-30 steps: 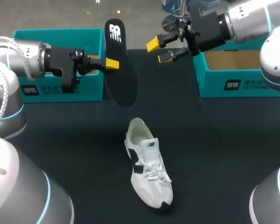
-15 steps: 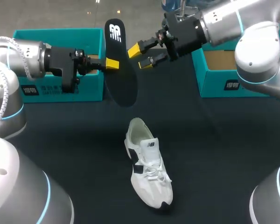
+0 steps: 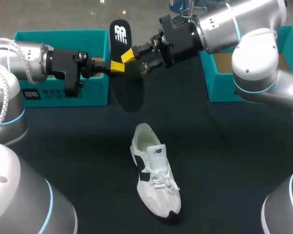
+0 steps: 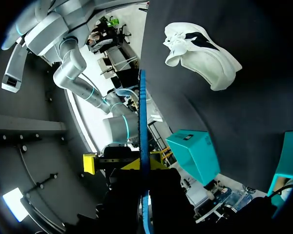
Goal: Take the shoe out of the shoebox, open the shoe tongue, remove and reinsert the insole, then place the shoe into the shoebox
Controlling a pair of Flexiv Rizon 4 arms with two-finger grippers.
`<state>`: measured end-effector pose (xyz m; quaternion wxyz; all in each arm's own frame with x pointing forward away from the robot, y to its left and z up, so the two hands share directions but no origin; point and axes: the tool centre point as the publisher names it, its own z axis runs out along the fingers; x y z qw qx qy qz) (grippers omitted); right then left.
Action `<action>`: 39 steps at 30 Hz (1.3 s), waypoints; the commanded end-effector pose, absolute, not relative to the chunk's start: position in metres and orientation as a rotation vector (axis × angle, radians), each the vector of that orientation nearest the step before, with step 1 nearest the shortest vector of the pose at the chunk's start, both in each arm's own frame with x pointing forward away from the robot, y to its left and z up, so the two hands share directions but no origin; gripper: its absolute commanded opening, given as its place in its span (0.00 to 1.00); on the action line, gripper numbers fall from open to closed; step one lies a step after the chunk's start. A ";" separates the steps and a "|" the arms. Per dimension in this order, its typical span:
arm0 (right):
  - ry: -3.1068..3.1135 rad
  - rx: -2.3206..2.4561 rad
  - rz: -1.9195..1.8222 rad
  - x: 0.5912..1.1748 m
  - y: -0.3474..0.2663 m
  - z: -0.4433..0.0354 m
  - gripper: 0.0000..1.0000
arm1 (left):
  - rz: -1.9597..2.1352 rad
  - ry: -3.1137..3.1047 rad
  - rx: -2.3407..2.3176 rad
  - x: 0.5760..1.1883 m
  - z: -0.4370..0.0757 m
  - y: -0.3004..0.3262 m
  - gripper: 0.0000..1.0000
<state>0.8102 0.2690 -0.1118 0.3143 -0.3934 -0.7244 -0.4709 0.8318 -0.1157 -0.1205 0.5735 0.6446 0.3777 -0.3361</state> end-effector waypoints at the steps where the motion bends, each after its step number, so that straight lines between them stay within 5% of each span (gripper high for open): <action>1: -1.905 -1.020 -1.241 0.811 0.277 -0.110 0.96 | -0.786 0.883 1.509 0.832 -0.121 -0.116 0.00; 9: -1.897 -1.010 -1.231 0.807 0.283 -0.115 0.71 | -0.786 0.883 1.509 0.832 -0.121 -0.116 0.00; 11: -1.892 -1.011 -1.231 0.806 0.283 -0.116 0.50 | -0.786 0.883 1.509 0.832 -0.121 -0.116 0.00; 18: -1.880 -1.016 -1.235 0.805 0.283 -0.118 0.33 | -0.786 0.883 1.509 0.832 -0.121 -0.116 0.00; 22: -1.879 -1.017 -1.240 0.806 0.282 -0.118 0.29 | -0.786 0.883 1.509 0.832 -0.121 -0.116 0.00; 28: -1.878 -1.021 -1.247 0.807 0.280 -0.117 0.47 | -0.786 0.883 1.509 0.832 -0.121 -0.116 0.00; 32: -1.880 -1.027 -1.256 0.808 0.276 -0.116 0.47 | -0.786 0.883 1.509 0.832 -0.121 -0.116 0.00; 34: -1.880 -1.029 -1.261 0.808 0.275 -0.115 0.37 | -0.786 0.883 1.509 0.832 -0.121 -0.116 0.00; 36: -1.880 -1.030 -1.264 0.809 0.275 -0.115 0.07 | -0.786 0.883 1.509 0.832 -0.121 -0.116 0.00; 37: -1.879 -1.030 -1.266 0.809 0.275 -0.114 0.00 | -0.786 0.883 1.509 0.832 -0.121 -0.116 0.00; 39: -1.878 -1.028 -1.271 0.809 0.275 -0.114 0.00 | -0.786 0.883 1.509 0.832 -0.121 -0.116 0.00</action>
